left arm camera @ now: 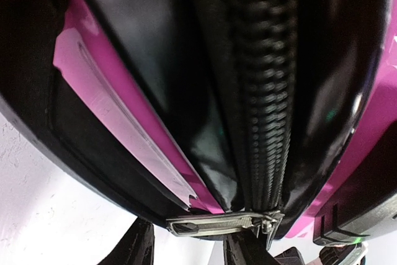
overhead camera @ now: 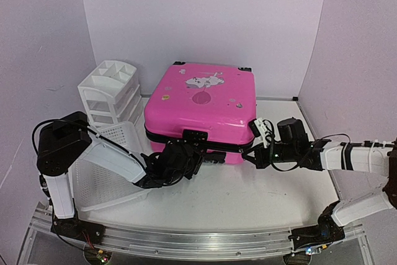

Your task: Open, take out, and arrange the luggage

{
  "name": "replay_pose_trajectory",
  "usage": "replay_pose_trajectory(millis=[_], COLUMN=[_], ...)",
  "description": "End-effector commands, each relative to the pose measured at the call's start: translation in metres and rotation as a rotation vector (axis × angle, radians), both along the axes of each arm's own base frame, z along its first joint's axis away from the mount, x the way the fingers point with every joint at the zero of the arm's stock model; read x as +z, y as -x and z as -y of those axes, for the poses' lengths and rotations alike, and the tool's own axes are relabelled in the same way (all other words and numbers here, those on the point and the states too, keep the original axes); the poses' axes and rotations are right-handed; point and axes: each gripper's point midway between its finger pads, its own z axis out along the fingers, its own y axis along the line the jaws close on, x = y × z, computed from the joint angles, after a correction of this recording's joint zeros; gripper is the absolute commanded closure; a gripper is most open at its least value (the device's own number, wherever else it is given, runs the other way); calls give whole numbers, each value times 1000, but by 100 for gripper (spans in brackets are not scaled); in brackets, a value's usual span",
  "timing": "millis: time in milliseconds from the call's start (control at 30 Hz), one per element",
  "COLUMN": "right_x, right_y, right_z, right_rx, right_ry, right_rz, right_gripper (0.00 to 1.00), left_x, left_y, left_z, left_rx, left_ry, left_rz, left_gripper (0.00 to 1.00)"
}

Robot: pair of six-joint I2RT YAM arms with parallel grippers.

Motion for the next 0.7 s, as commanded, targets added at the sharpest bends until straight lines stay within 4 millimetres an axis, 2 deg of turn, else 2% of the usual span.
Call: replay_pose_trajectory(millis=[0, 167, 333, 433, 567, 667], right_x=[23, 15, -4, -15, -17, -17], right_y=[20, 18, 6, 1, -8, -19], right_z=[-9, 8, 53, 73, 86, 90], right_rx=[76, 8, -177, -209, -208, -214], right_ry=[-65, 6, 194, 292, 375, 333], right_rz=[12, 16, 64, 160, 266, 299], right_gripper=[100, 100, 100, 100, 100, 100], left_x=[-60, -59, -65, -67, -72, -77], left_y=[-22, -20, -21, -23, -24, -23], left_z=[-52, -51, -64, -74, -79, -78], left_rx=[184, 155, 193, 217, 226, 222], left_ry=[-116, -141, -159, -172, -182, -184], left_rz=[-93, -80, -77, -75, -81, -90], left_gripper=[62, 54, 62, 65, 67, 68])
